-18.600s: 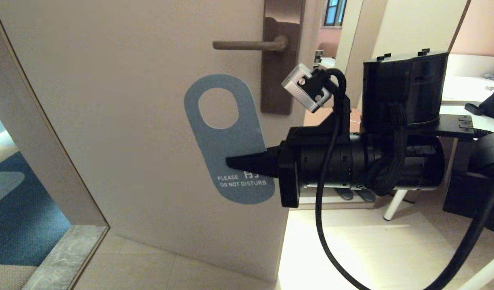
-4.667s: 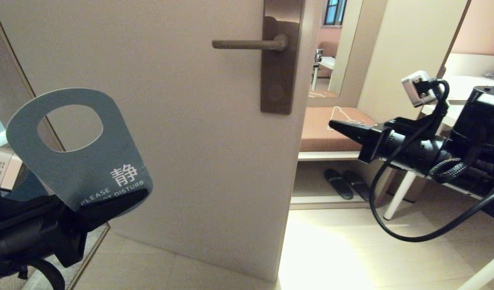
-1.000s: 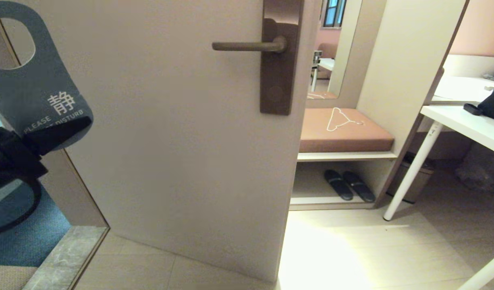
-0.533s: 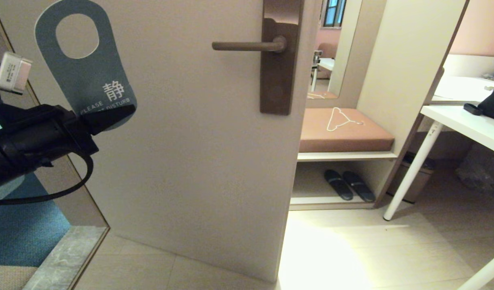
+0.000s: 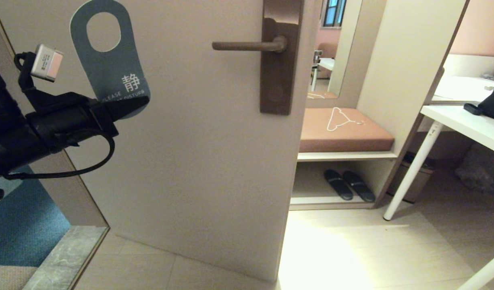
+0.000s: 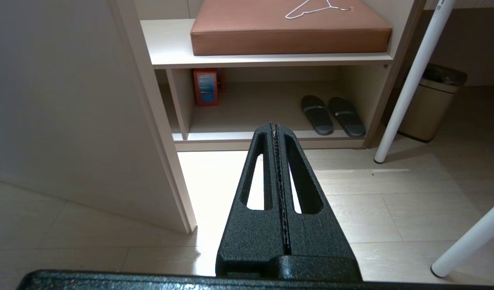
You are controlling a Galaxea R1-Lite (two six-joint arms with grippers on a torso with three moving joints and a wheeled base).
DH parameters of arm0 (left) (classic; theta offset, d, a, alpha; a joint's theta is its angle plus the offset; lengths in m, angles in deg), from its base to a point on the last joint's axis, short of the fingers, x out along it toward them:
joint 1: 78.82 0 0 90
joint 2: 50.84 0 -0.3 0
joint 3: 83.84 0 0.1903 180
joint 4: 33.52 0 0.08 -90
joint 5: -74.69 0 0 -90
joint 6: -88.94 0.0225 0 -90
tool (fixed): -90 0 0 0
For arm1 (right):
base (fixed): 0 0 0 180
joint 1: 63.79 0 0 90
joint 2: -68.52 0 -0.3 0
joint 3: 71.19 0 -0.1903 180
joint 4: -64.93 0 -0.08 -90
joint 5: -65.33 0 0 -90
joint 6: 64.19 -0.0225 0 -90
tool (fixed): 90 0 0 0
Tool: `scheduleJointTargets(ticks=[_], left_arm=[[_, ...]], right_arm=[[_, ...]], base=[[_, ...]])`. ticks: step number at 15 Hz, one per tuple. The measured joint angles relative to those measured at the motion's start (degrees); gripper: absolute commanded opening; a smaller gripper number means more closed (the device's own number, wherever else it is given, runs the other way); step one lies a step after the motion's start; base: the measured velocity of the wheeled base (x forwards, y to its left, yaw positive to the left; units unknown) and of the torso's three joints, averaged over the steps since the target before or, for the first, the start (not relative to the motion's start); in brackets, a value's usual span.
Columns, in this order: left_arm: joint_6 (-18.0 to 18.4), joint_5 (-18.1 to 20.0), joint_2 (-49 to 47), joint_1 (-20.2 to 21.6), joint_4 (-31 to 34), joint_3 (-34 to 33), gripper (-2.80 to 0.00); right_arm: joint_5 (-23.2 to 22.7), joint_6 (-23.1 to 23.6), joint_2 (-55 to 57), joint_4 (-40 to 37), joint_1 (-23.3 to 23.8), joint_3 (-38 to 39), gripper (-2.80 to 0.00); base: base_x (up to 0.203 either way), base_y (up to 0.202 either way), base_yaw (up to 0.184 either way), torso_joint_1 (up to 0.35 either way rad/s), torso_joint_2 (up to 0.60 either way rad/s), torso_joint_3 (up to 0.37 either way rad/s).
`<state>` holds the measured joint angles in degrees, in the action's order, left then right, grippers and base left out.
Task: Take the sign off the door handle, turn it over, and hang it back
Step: Hang the sign back with the other side facing out
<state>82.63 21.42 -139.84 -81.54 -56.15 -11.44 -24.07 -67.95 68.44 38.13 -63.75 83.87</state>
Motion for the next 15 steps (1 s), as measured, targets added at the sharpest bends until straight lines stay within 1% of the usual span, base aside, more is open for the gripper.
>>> scheduleJointTargets(ticks=[3,6,10,12,14,15], left_arm=[[0.0,0.1,-1.0,-0.8,2.2,2.8,-2.80],[0.2,-0.1,-1.6,-2.8,6.2,6.1,-2.80],[2.7,-1.1,-3.6,-5.7,7.9,9.4,-2.80],[4.1,-1.8,-4.8,-6.1,10.1,11.2,-2.80],[5.9,-3.7,-6.0,-6.7,11.4,12.8,-2.80],[6.2,-5.1,-6.5,-7.2,12.1,13.7,-2.80]], right_arm=[[0.0,0.0,0.0,0.0,0.0,0.0,-2.80],[0.0,0.0,0.0,0.0,0.0,0.0,-2.80],[0.0,0.0,0.0,0.0,0.0,0.0,-2.80],[0.0,0.0,0.0,0.0,0.0,0.0,-2.80],[0.0,0.0,0.0,0.0,0.0,0.0,-2.80],[0.0,0.0,0.0,0.0,0.0,0.0,-2.80]], base=[[0.000,0.000,0.000,0.000,0.00,0.000],[0.000,0.000,0.000,0.000,0.00,0.000],[0.000,0.000,0.000,0.000,0.00,0.000],[0.000,0.000,0.000,0.000,0.00,0.000],[0.000,0.000,0.000,0.000,0.00,0.000],[0.000,0.000,0.000,0.000,0.00,0.000]])
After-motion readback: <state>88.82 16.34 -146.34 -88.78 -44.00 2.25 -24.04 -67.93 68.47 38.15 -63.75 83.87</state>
